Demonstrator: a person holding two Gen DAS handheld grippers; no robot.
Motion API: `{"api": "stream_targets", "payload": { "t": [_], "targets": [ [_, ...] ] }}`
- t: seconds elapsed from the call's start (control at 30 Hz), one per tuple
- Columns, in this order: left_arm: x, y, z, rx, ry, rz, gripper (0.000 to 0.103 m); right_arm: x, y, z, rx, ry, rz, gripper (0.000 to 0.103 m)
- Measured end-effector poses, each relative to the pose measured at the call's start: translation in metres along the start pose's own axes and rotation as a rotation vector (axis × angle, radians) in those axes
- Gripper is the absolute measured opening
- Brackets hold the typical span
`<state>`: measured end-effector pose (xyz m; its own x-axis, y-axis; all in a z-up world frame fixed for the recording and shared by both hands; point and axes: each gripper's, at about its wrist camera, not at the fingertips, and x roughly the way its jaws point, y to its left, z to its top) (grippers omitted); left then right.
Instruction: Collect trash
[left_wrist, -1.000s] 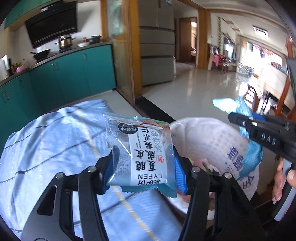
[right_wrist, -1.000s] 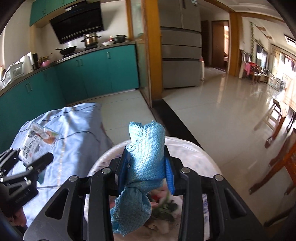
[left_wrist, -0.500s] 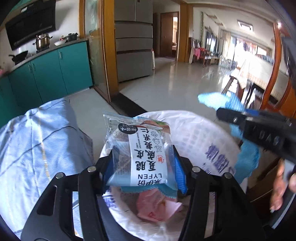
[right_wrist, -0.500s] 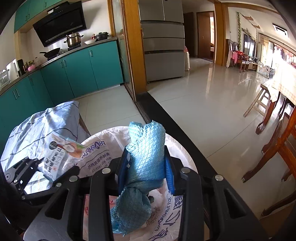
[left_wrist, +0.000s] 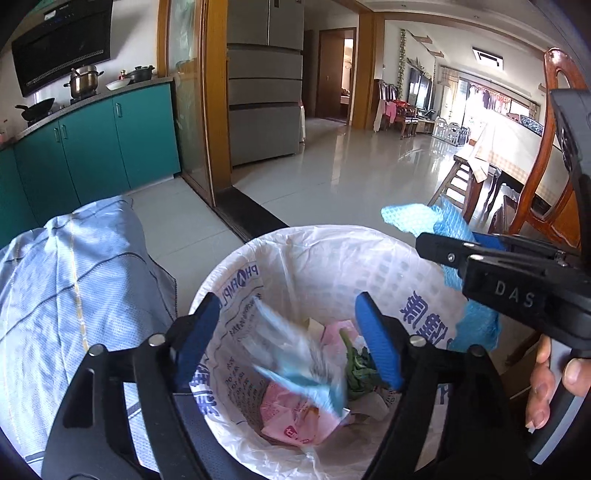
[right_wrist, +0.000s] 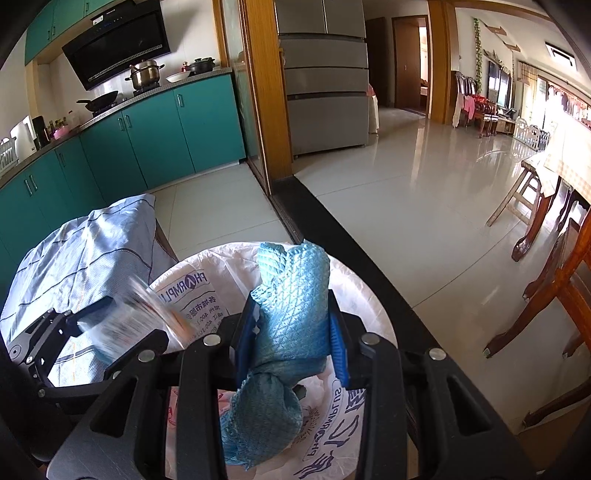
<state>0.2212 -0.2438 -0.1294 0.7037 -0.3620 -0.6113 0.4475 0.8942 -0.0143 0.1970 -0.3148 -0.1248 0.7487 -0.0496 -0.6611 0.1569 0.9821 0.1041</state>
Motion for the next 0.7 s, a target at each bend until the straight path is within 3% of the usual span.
{"api": "stream_targets", "payload": {
  "t": [0.13, 0.2, 0.43, 0.6, 0.7],
  "targets": [
    [-0.005, 0.006, 0.001, -0.010, -0.005, 0.021, 0.080, 0.001, 0.002, 0.000, 0.005, 0.001, 0.016, 0.039],
    [-0.010, 0.010, 0.001, -0.018, -0.012, 0.033, 0.081, -0.002, 0.002, 0.001, 0.013, -0.012, 0.023, 0.051],
    [-0.041, 0.032, 0.001, -0.020, -0.067, 0.133, 0.085, -0.015, 0.003, 0.007, 0.051, -0.085, 0.040, 0.077],
    [-0.109, 0.055, -0.007, -0.036, -0.131, 0.233, 0.094, -0.049, 0.018, 0.007, 0.043, -0.188, 0.078, 0.096],
    [-0.160, 0.068, -0.021, -0.048, -0.144, 0.331, 0.099, -0.085, 0.037, -0.021, 0.021, -0.224, 0.086, 0.100]
  ]
}}
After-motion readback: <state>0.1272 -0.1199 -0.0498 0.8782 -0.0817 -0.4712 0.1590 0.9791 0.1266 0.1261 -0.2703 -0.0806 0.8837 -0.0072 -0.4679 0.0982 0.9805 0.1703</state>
